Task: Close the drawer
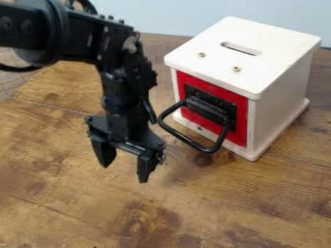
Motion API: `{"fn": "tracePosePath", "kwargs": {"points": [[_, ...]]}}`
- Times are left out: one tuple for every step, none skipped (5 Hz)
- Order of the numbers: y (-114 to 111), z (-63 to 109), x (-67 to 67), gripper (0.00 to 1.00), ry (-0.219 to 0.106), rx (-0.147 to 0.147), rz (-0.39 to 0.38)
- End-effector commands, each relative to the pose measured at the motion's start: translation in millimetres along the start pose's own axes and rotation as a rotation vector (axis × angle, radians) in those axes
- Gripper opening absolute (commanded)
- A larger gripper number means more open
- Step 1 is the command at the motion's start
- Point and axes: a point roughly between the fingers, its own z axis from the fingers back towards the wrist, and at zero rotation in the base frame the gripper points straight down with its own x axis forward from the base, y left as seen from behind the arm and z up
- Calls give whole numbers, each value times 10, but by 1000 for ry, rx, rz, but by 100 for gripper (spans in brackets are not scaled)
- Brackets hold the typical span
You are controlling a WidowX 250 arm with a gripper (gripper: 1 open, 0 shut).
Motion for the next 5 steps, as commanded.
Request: {"fn": "tracePosePath", "kwargs": {"points": [[39,512,94,100,-106,-20,22],[45,652,124,100,-105,-21,63],[27,780,141,100,-122,-17,94],[-92,877,-31,100,-144,-29,48],[-144,842,-141,100,-153,-25,23]]}}
